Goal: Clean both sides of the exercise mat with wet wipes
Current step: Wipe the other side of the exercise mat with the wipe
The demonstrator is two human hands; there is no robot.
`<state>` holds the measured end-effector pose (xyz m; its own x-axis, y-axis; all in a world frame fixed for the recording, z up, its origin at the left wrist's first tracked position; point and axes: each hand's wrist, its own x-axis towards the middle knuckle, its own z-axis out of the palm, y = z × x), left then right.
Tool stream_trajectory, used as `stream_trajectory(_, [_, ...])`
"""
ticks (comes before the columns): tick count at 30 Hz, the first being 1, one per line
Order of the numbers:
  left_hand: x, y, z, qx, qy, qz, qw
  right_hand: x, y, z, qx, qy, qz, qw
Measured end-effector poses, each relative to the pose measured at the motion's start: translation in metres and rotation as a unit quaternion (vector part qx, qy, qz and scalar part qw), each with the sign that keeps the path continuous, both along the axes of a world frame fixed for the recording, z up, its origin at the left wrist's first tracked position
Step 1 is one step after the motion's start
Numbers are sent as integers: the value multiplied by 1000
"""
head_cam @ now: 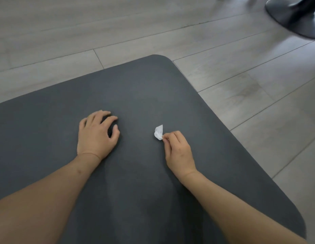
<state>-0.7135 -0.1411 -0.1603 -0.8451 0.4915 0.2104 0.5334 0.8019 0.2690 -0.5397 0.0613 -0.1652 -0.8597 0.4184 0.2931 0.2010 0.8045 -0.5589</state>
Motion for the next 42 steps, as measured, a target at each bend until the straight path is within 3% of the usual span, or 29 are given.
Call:
stream_trajectory(3, [42, -7, 0, -36, -33, -3, 999, 0, 0, 4, 3, 12, -20, 1000])
stream_trajectory(7, [125, -3, -6, -71, -107, 88, 988, 2, -3, 4, -12, 23, -22, 999])
stream_trajectory(16, [132, 5, -4, -142, -105, 73, 981, 0, -3, -3, 24, 35, -66, 997])
stream_trajectory(19, [129, 2, -5, -139, -101, 62, 983, 17, -35, -1, 52, -24, 86, 995])
stream_trajectory(21, [129, 1, -6, -139, -93, 60, 984, 26, -22, -3, 126, -75, 190, 971])
stream_trajectory(23, [129, 4, -7, -142, -89, 56, 984, 14, 39, 2, 159, -75, 116, 977])
stream_trajectory(26, [127, 5, -9, -142, -85, 57, 985, 5, 137, 22, 129, -164, -139, 968])
stream_trajectory(29, [128, 4, -10, -139, -80, 56, 985, 13, 139, 23, 104, -153, -215, 959])
stream_trajectory(31, [129, 4, -10, -135, -80, 58, 986, 20, 81, 16, 111, -119, -175, 971])
stream_trajectory(33, [129, 4, -11, -135, -78, 57, 986, 37, 12, 6, 92, -104, -16, 990])
stream_trajectory(35, [128, 4, -12, -131, -79, 59, 986, 50, -11, 5, 110, -126, 151, 974])
stream_trajectory(36, [128, 4, -12, -131, -79, 60, 986, 46, 5, 7, 125, -119, 189, 967])
stream_trajectory(37, [128, 4, -11, -133, -77, 60, 986, 37, 32, 12, 131, -119, 168, 970])
stream_trajectory(39, [128, 5, -12, -136, -74, 60, 986, 18, 100, 24, 100, -138, 2, 985])
stream_trajectory(42, [128, 6, -11, -134, -72, 61, 986, 13, 159, 33, 59, -167, -207, 962])
